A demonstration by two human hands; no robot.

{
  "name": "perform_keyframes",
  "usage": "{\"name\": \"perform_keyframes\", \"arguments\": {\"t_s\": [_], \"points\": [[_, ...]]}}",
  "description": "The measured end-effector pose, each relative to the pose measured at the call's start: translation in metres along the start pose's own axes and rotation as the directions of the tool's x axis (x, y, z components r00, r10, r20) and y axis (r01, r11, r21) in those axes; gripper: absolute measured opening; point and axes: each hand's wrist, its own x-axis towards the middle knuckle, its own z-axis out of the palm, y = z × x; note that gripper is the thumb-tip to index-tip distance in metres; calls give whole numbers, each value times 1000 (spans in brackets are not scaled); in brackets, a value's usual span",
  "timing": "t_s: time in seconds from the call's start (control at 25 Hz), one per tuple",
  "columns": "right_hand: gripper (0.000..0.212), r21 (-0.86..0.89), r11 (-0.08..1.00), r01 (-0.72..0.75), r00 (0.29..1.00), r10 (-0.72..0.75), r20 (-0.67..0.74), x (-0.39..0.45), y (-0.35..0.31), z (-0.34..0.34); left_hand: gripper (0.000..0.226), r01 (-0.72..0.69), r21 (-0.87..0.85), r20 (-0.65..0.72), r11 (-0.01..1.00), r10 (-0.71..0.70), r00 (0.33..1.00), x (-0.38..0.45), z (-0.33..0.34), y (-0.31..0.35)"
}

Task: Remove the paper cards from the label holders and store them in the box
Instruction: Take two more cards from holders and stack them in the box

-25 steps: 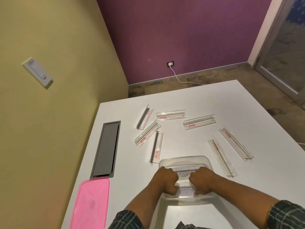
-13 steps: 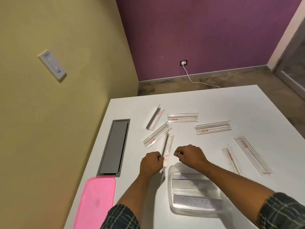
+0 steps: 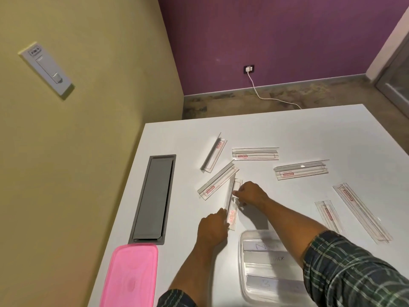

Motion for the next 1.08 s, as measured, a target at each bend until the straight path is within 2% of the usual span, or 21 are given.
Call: {"name": "perform_keyframes", "arguments": {"t_s": [0.08,0.2,0.36,0.48,0.6,0.8,0.92,1.0,1.08], "points": [[36,120,992,-30,1000,29,7,9,-3,12,52,-20,-13,3,1000,20,1000,7,6,-2],[37,224,973,-46,999,46,8,12,-7,23,45,-35,-51,-36,998,33,999,11,12,-2],[32,411,907,-95,995,98,12,10,-3,23,46,43,-216,-20,975,-49,999,16,13,-2],[16,546,829,-118,993,115,41,5,4,12,43,102,-439,-16,893,-121,992,14,9,6],[15,636,765,-106,992,129,10,-1,13,-5,40,131,-612,-29,780,-187,982,11,3,15],[17,764,642,-68,991,129,-21,-29,31,-34,45,89,-691,-25,717,-148,989,3,-16,39],[16,828,561,-22,992,113,-50,-49,35,-46,59,16,-622,-52,783,-62,997,-1,-29,57],[18,863,505,3,991,117,-72,-62,39,-54,71,-80,-390,-80,917,53,995,-4,-43,70],[20,869,494,9,988,128,-83,-75,44,-65,77,-201,-87,-117,976,190,975,-5,-58,82]]}}
